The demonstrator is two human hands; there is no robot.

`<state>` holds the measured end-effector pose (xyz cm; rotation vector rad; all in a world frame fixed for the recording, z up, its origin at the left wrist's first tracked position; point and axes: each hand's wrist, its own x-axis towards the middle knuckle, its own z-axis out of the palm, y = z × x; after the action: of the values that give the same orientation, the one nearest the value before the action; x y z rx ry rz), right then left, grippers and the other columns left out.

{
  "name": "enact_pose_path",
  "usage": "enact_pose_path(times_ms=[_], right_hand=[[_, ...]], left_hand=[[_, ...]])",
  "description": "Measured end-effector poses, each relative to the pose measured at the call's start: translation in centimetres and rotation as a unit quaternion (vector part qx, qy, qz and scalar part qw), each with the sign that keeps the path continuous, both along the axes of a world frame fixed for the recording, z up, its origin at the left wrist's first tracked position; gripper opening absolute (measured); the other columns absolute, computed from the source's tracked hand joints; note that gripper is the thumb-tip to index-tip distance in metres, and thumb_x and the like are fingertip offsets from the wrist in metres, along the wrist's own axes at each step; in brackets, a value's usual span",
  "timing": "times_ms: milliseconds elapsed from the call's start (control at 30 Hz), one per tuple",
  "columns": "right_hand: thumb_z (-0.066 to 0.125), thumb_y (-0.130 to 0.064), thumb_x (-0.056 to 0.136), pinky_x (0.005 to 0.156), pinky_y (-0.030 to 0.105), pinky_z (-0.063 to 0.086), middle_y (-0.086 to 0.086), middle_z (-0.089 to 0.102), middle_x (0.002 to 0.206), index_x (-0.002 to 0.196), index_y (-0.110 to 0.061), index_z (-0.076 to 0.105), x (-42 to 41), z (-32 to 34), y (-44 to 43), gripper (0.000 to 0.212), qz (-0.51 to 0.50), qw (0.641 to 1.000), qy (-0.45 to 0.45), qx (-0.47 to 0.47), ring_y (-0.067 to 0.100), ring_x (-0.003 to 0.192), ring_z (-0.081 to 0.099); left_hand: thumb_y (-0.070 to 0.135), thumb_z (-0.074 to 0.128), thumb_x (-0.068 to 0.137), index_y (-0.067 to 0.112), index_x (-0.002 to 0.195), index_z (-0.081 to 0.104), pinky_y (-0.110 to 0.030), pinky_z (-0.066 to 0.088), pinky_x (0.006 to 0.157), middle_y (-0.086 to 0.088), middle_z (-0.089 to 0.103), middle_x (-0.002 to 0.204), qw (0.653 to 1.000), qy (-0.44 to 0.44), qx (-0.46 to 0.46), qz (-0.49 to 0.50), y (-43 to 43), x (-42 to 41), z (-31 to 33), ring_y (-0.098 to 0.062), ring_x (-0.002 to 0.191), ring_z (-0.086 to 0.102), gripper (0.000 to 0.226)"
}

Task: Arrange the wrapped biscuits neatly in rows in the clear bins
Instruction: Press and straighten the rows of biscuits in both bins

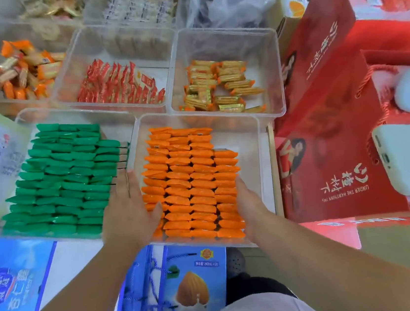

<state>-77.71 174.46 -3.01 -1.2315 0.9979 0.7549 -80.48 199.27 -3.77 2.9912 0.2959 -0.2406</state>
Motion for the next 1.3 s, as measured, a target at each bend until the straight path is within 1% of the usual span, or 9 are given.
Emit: enact_pose_path(times_ms=[200,333,500,667,767,867,1000,1133,1300], right_hand=[[0.041,-0.069,0.096,0.085,0.057,0.058,0.01,0.071,0.118,0.135,-0.024,0.057,0.1,-0.8,0.8,0.061,0.034,0.998,-0.001,-0.062,0.035,0.1,0.071],[0.039,-0.065,0.099,0.097,0.055,0.053,0.005,0.066,0.127,0.139,-0.031,0.051,0.1,-1.2,1.3,0.055,0.064,0.993,-0.02,-0.098,0.031,0.11,0.066],[0.041,-0.059,0.101,0.087,0.042,0.053,-0.004,0.064,0.11,0.139,-0.029,0.052,0.2,-1.7,1.9,0.05,0.082,0.983,-0.044,-0.16,0.023,0.099,0.062],[0.048,-0.056,0.099,0.097,0.055,0.053,0.004,0.067,0.123,0.137,-0.028,0.054,0.8,-2.0,1.4,0.047,0.07,0.989,-0.025,-0.131,0.032,0.108,0.065],[0.051,-0.054,0.099,0.097,0.058,0.052,0.004,0.066,0.126,0.141,-0.031,0.048,1.2,-2.1,1.1,0.048,0.07,0.992,-0.015,-0.106,0.033,0.108,0.066],[0.052,-0.056,0.098,0.091,0.057,0.056,0.004,0.074,0.111,0.129,-0.031,0.058,1.5,-2.4,0.7,0.04,0.065,0.995,0.006,-0.071,0.032,0.098,0.072],[0.052,-0.066,0.093,0.06,0.049,0.061,0.005,0.078,0.084,0.112,-0.03,0.066,1.6,-2.9,-0.2,0.043,0.055,0.998,0.038,-0.021,0.03,0.077,0.076],[0.05,-0.067,0.094,0.066,0.052,0.061,0.003,0.078,0.087,0.118,-0.032,0.064,1.6,-3.5,-0.8,0.045,0.052,0.998,0.026,-0.027,0.029,0.079,0.076],[0.05,-0.067,0.093,0.05,0.045,0.058,0.003,0.077,0.078,0.109,-0.031,0.066,1.7,-3.6,-2.1,0.043,0.032,0.998,0.035,-0.036,0.028,0.068,0.076]], left_hand=[[0.06,0.057,0.089,0.007,0.16,-0.006,-0.052,0.04,0.113,-0.019,0.009,0.167,1.0,0.008,-0.002,-0.011,0.3,-0.3,-0.5,-0.037,0.15,0.022,0.109],[0.059,0.061,0.086,0.01,0.16,-0.005,-0.053,0.048,0.104,-0.018,0.009,0.167,0.999,0.016,-0.029,0.001,0.6,-0.3,-0.5,-0.038,0.148,0.027,0.11],[0.057,0.062,0.086,0.014,0.159,-0.005,-0.054,0.049,0.102,-0.015,0.007,0.167,0.998,0.015,-0.052,-0.009,0.8,-0.2,-0.5,-0.038,0.144,0.032,0.109],[0.053,0.065,0.087,0.02,0.159,-0.007,-0.052,0.044,0.106,-0.01,0.006,0.168,0.996,0.004,-0.091,-0.007,1.1,-0.1,-0.8,-0.035,0.147,0.027,0.108],[0.046,0.069,0.086,0.019,0.158,0.007,-0.05,0.056,0.085,-0.014,0.028,0.159,0.996,-0.005,-0.087,-0.014,1.8,0.6,-0.7,-0.037,0.131,0.049,0.099],[0.043,0.067,0.089,0.018,0.155,0.021,-0.047,0.057,0.068,-0.017,0.046,0.144,0.997,-0.021,-0.065,-0.041,3.0,1.2,-0.8,-0.038,0.111,0.062,0.084],[0.058,0.048,0.095,0.031,0.16,0.007,-0.054,0.056,0.082,-0.014,0.032,0.16,0.997,-0.012,-0.073,-0.033,3.6,1.1,-0.9,-0.04,0.128,0.053,0.08],[0.066,0.036,0.094,0.033,0.16,0.0,-0.055,0.055,0.083,-0.011,0.025,0.165,0.996,-0.009,-0.078,-0.044,4.1,1.2,-0.4,-0.039,0.133,0.049,0.082],[0.055,0.046,0.096,0.032,0.161,0.001,-0.053,0.054,0.083,-0.014,0.02,0.166,0.998,0.011,-0.061,-0.03,3.6,1.1,-0.4,-0.041,0.129,0.05,0.083]])
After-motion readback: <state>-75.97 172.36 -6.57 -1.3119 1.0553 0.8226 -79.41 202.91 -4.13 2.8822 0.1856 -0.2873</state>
